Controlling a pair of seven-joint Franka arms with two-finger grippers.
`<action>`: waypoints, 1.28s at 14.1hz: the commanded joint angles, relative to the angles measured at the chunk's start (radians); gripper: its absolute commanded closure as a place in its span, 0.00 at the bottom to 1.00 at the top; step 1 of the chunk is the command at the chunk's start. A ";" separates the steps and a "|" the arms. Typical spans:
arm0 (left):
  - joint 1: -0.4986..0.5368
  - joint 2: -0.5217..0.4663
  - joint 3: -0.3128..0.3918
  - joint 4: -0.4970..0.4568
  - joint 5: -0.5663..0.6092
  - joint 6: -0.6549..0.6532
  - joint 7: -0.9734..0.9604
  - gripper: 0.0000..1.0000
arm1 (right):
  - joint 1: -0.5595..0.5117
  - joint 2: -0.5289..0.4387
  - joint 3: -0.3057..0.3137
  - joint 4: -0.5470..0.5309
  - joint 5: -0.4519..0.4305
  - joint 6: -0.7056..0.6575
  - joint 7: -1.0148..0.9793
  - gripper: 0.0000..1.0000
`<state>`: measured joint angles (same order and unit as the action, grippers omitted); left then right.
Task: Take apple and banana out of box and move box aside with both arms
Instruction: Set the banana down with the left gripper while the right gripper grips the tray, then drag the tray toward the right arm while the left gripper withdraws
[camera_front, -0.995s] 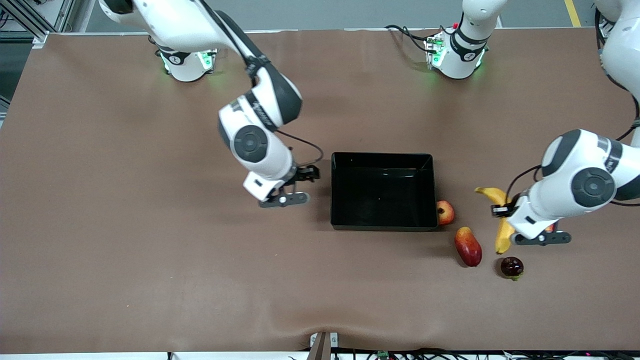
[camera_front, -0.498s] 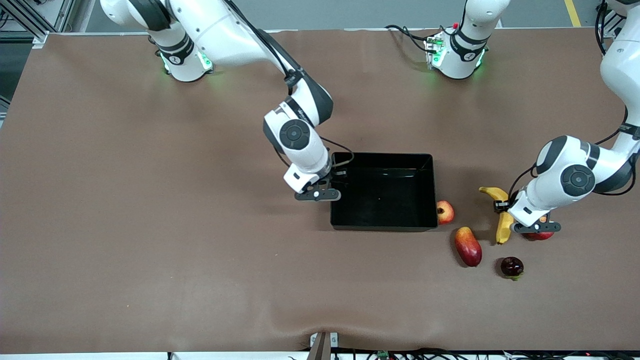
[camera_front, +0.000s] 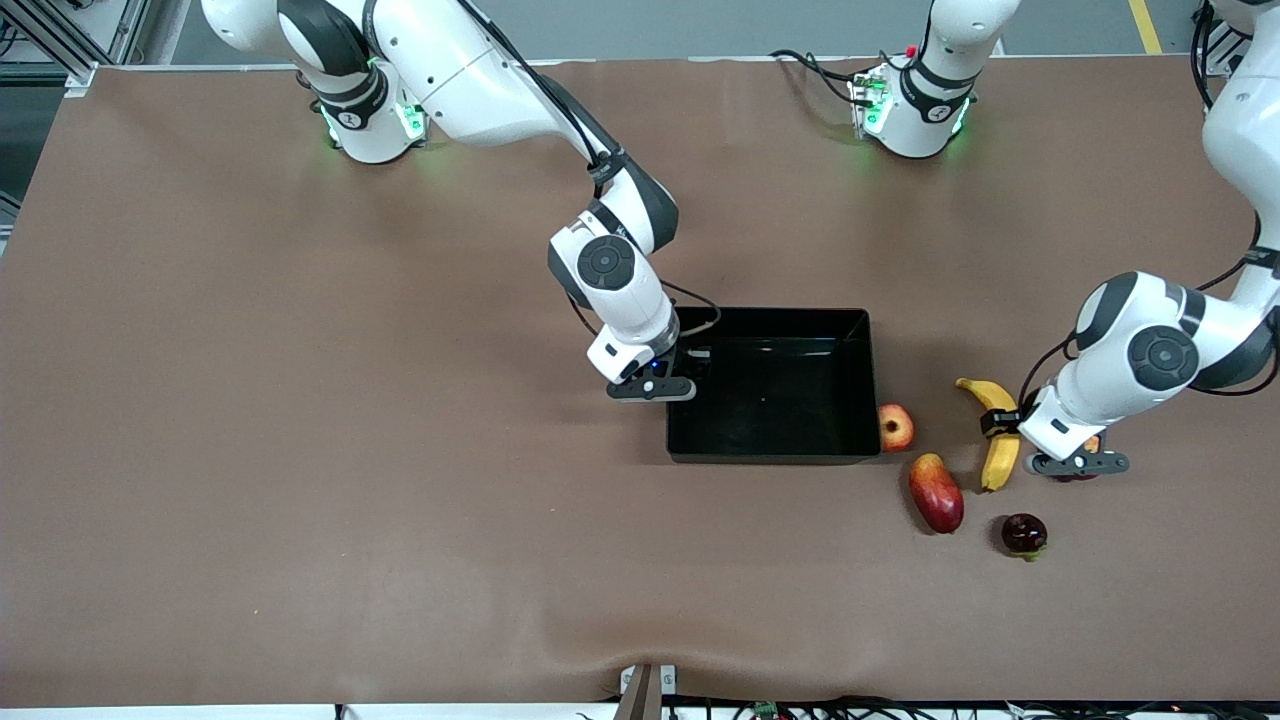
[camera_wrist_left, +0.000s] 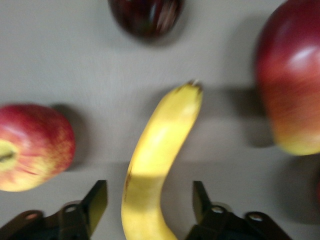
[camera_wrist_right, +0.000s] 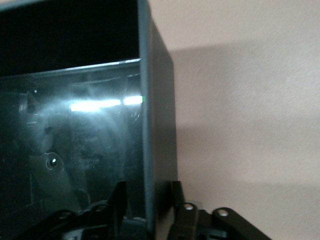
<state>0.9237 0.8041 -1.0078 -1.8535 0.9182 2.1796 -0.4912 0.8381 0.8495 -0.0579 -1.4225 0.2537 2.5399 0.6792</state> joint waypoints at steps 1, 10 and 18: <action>0.039 -0.079 -0.134 0.087 -0.057 -0.154 -0.006 0.00 | 0.001 -0.027 -0.022 -0.006 -0.033 -0.027 0.010 1.00; 0.125 -0.085 -0.584 0.453 -0.125 -0.722 -0.006 0.00 | -0.101 -0.300 -0.102 -0.012 -0.070 -0.444 -0.093 1.00; 0.159 -0.161 -0.704 0.456 -0.137 -0.837 -0.004 0.00 | -0.442 -0.500 -0.187 -0.078 -0.103 -0.749 -0.514 1.00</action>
<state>1.0820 0.6989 -1.7036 -1.4101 0.7947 1.3714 -0.5007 0.4837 0.3968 -0.2473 -1.4602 0.1563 1.8292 0.2987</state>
